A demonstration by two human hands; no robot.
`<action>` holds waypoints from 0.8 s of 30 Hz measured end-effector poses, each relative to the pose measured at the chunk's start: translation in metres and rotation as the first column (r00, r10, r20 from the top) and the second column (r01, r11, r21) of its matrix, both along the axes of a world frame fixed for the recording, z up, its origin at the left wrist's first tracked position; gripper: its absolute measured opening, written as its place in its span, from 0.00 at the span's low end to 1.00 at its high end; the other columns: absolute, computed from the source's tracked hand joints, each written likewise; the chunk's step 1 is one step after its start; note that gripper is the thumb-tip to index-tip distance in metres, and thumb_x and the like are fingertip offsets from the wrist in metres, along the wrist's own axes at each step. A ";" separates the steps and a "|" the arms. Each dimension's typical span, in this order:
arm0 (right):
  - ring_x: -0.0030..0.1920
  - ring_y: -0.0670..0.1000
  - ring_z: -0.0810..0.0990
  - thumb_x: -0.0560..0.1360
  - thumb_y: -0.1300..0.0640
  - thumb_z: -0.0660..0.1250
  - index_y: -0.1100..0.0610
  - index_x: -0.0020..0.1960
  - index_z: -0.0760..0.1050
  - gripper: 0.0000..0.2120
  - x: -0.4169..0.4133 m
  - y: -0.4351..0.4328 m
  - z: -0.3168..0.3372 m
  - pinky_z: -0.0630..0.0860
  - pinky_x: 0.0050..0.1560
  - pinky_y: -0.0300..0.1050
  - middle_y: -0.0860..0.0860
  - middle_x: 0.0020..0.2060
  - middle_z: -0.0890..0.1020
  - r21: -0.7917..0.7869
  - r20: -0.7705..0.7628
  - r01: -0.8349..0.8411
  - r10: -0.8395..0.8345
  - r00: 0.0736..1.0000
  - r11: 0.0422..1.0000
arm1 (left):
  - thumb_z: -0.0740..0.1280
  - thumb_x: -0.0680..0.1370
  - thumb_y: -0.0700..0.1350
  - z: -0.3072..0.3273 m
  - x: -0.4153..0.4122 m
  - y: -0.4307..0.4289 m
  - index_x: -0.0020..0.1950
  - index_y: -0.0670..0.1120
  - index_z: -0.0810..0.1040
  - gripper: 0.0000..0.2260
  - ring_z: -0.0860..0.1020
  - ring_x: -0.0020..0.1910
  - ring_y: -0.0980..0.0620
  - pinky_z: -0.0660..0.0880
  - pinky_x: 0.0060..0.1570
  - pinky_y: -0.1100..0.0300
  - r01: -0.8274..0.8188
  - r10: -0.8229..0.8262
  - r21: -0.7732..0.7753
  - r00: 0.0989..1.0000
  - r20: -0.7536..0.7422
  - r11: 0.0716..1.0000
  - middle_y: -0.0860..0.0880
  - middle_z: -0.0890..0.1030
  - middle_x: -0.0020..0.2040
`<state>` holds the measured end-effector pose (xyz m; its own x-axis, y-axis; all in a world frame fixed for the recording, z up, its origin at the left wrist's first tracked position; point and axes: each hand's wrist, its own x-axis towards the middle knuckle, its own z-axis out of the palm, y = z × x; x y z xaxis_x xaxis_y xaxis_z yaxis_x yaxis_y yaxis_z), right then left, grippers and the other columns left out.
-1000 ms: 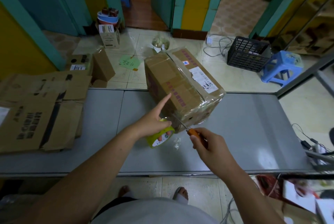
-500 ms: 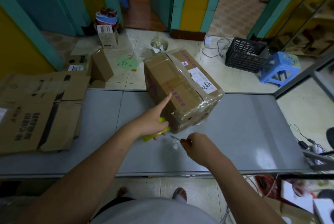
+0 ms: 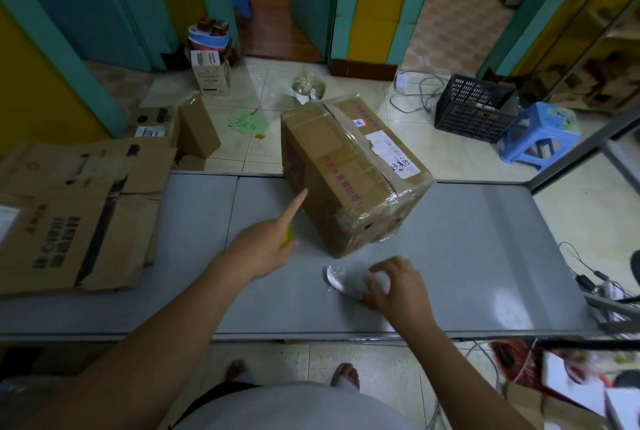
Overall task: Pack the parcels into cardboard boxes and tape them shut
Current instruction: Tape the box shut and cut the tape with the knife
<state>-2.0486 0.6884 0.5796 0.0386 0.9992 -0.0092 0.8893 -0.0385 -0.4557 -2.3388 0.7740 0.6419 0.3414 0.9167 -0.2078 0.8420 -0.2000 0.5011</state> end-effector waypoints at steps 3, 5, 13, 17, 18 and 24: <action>0.50 0.48 0.77 0.77 0.53 0.73 0.53 0.49 0.82 0.04 -0.019 0.026 0.061 0.75 0.51 0.47 0.47 0.48 0.81 0.373 -0.144 0.030 0.027 0.989 0.927 | 0.69 0.82 0.49 -0.038 -0.024 -0.007 0.78 0.73 0.31 0.48 0.79 0.47 0.48 0.80 0.51 0.48 -0.058 0.058 -0.005 0.997 -0.043 0.998 0.45 0.79 0.49; 0.54 0.49 0.76 0.77 0.51 0.73 0.53 0.51 0.82 0.07 -0.035 0.043 0.088 0.73 0.52 0.44 0.48 0.51 0.81 0.438 -0.182 0.029 0.057 0.982 0.898 | 0.71 0.81 0.49 -0.059 -0.037 -0.010 0.79 0.72 0.34 0.48 0.79 0.55 0.46 0.79 0.58 0.49 -0.087 0.084 -0.040 0.994 -0.064 0.995 0.45 0.80 0.54; 0.60 0.54 0.70 0.75 0.45 0.73 0.48 0.56 0.81 0.12 -0.067 0.082 0.079 0.71 0.64 0.54 0.47 0.53 0.78 0.279 0.030 -0.045 0.038 0.999 0.959 | 0.75 0.78 0.52 -0.075 -0.038 -0.014 0.85 0.60 0.43 0.49 0.78 0.41 0.52 0.79 0.49 0.51 -0.216 0.218 -0.068 0.976 0.023 0.974 0.49 0.78 0.42; 0.59 0.54 0.71 0.73 0.47 0.76 0.48 0.56 0.80 0.14 -0.067 0.079 0.069 0.72 0.63 0.56 0.47 0.53 0.78 0.326 -0.003 -0.012 0.014 1.000 0.945 | 0.70 0.81 0.48 -0.049 -0.019 -0.006 0.78 0.57 0.67 0.26 0.77 0.43 0.59 0.80 0.48 0.51 -0.253 0.223 0.135 0.954 0.201 0.958 0.57 0.74 0.52; 0.60 0.55 0.71 0.72 0.45 0.77 0.48 0.58 0.80 0.17 -0.067 0.078 0.068 0.72 0.64 0.56 0.47 0.54 0.78 0.316 0.014 -0.031 0.028 1.000 0.948 | 0.69 0.82 0.45 -0.038 -0.009 -0.004 0.74 0.56 0.72 0.21 0.77 0.44 0.60 0.80 0.48 0.52 -0.252 0.192 0.196 0.940 0.283 0.948 0.58 0.74 0.52; 0.60 0.50 0.74 0.69 0.39 0.80 0.49 0.66 0.79 0.29 -0.022 0.078 0.088 0.74 0.62 0.52 0.45 0.58 0.79 0.251 -0.131 -0.328 0.368 0.921 0.911 | 0.71 0.81 0.46 0.015 0.047 0.008 0.68 0.51 0.80 0.15 0.75 0.66 0.56 0.75 0.65 0.58 -0.167 -0.021 0.342 0.875 0.483 0.925 0.55 0.74 0.66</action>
<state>-2.0702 0.7659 0.6674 -0.2945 0.9258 0.2369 0.7351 0.3779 -0.5629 -2.2915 0.7822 0.6574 0.2401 0.9197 0.3106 0.5428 -0.3925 0.7425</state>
